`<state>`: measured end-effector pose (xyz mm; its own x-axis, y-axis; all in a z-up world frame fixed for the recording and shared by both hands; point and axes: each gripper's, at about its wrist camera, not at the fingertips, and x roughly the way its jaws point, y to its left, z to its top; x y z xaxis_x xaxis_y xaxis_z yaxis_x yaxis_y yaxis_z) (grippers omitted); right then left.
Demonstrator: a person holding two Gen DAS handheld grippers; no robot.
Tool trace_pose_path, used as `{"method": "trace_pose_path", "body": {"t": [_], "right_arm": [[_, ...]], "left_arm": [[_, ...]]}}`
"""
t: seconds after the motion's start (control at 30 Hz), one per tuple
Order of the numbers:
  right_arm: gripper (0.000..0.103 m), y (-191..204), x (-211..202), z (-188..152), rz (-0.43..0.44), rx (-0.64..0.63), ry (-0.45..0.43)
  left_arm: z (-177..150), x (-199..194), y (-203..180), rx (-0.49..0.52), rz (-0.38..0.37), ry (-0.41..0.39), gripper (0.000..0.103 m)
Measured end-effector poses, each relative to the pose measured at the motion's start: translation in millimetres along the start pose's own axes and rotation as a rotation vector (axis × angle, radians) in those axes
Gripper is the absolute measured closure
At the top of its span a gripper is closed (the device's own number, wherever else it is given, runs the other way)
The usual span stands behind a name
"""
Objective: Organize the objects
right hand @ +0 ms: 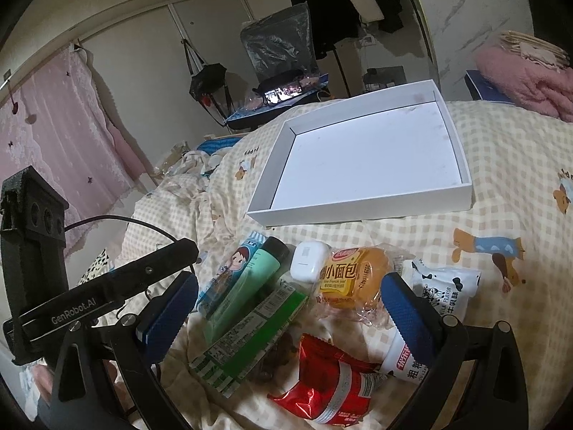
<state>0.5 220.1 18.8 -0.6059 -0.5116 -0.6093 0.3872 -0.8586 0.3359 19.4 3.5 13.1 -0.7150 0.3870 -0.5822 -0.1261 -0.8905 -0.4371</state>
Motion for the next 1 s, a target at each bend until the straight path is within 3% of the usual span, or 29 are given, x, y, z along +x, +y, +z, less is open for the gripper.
{"method": "trace_pose_path", "body": {"t": [0.7, 1.0], "right_arm": [[0.000, 2.1, 0.3, -0.3, -0.008, -0.006, -0.008], [0.000, -1.2, 1.3, -0.2, -0.016, 0.002, 0.003]], "left_arm": [[1.0, 6.9, -0.6, 0.016, 0.079, 0.041, 0.057], [2.3, 5.4, 3.1, 0.002, 0.083, 0.043, 0.039]]}}
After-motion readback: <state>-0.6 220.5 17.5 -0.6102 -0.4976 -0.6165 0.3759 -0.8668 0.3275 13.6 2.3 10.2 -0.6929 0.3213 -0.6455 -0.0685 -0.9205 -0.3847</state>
